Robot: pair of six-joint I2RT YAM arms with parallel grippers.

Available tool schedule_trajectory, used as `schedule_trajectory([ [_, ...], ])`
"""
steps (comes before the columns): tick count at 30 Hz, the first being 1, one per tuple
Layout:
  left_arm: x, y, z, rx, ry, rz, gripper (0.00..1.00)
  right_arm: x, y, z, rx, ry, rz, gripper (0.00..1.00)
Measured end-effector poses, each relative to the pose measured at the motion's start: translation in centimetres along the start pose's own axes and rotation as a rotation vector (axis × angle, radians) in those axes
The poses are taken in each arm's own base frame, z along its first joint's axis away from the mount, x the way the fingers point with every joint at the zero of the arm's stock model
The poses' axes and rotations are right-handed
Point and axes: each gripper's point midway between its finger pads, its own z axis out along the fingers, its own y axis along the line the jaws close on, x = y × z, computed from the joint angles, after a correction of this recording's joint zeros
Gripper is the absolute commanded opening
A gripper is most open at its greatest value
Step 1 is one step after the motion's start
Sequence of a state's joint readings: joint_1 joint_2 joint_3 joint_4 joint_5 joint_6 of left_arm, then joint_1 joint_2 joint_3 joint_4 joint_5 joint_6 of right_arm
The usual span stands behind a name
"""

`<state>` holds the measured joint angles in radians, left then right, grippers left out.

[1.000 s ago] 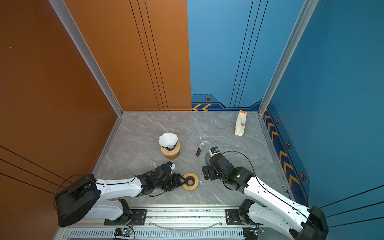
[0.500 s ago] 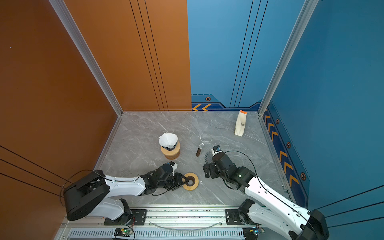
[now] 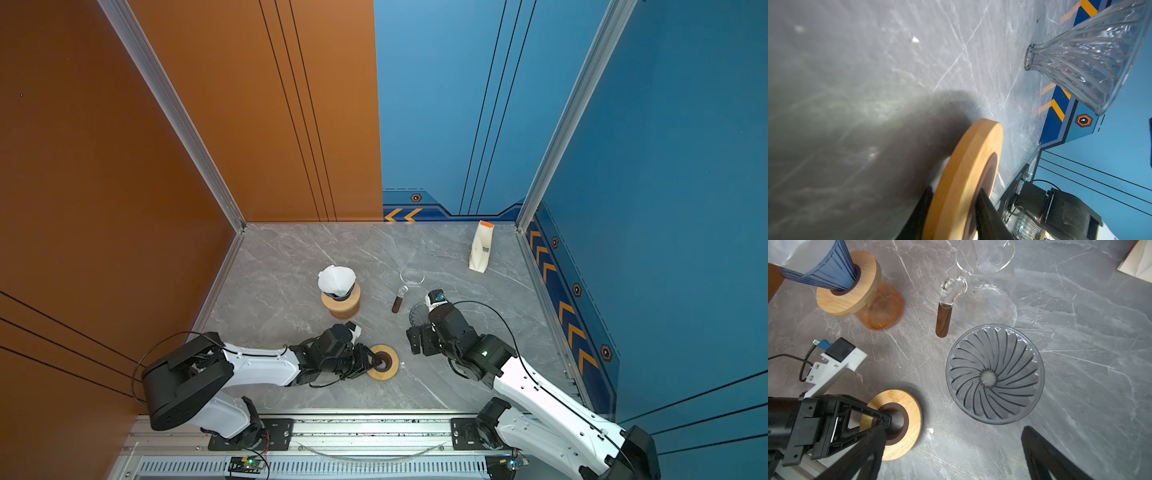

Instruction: Place the coffee filter in the dripper

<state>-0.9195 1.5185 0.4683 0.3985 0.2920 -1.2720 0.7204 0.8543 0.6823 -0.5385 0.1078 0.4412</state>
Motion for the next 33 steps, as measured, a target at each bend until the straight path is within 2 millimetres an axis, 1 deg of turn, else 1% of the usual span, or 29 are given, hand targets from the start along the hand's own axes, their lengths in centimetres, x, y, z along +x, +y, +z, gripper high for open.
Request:
schedule_trajectory([
  [5,0.0,-0.2,-0.1,0.005,-0.001,0.006,0.28,-0.1,-0.1,-0.1,-0.001,-0.005,0.006,1.0],
  [9,0.0,-0.6,-0.3,0.02,0.003,0.018,0.16,0.2,0.0,0.2,-0.015,0.015,0.012,1.0],
  [13,0.0,-0.9,-0.5,0.029,0.003,0.032,0.15,0.5,-0.3,0.8,-0.013,0.047,0.023,1.0],
  [17,-0.1,-1.2,-0.7,0.038,0.0,0.045,0.11,0.7,0.1,0.9,-0.035,0.065,0.025,1.0],
  [24,-0.4,-3.2,-1.9,0.093,-0.027,0.071,0.06,-1.1,1.1,0.4,-0.101,0.028,0.054,1.0],
  [28,-1.0,-4.4,-2.6,0.122,-0.055,0.08,0.05,-1.6,1.7,0.5,-0.139,0.022,0.082,1.0],
  [33,-1.8,-6.9,-3.9,0.183,-0.101,0.107,0.05,-2.0,2.6,0.8,-0.192,0.023,0.125,0.99],
])
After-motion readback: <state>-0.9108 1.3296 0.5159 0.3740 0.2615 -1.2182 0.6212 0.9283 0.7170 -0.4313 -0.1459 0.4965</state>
